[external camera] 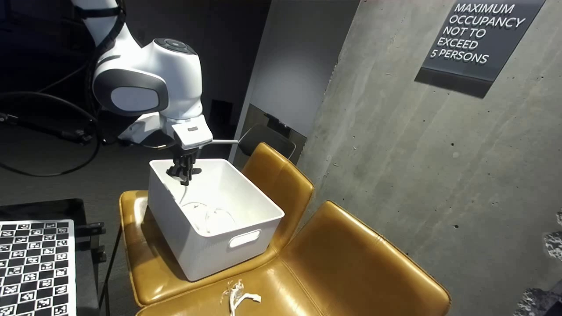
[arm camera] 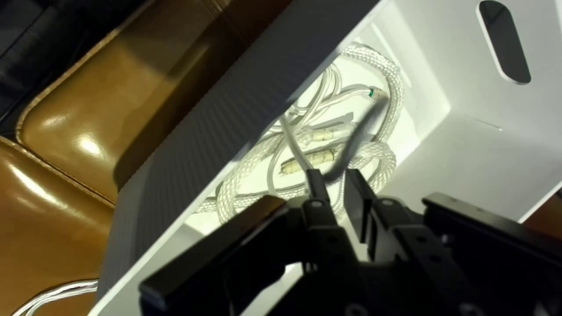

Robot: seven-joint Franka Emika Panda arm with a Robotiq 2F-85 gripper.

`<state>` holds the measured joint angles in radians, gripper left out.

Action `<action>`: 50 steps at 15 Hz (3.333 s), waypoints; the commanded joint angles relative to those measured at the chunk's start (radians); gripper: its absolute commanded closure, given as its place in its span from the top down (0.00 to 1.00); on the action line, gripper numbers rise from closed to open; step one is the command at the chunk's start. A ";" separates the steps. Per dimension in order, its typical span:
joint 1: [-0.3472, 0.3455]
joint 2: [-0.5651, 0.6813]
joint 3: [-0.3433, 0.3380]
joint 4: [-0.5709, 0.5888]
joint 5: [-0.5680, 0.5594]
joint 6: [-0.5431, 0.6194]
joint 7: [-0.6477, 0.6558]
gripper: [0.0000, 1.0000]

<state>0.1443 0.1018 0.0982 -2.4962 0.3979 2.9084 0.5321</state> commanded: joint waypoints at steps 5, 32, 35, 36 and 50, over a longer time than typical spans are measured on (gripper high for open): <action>-0.093 -0.139 -0.036 -0.060 0.023 -0.008 -0.211 0.80; -0.478 0.672 -0.339 0.862 0.035 -0.402 -0.296 1.00; -0.485 0.759 -0.341 0.958 -0.001 -0.426 -0.227 1.00; -0.492 0.781 -0.336 0.983 -0.005 -0.429 -0.221 1.00; -0.538 1.057 -0.309 1.246 -0.025 -0.422 -0.213 1.00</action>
<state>-0.3694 1.0984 -0.2276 -1.3414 0.4145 2.5247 0.2841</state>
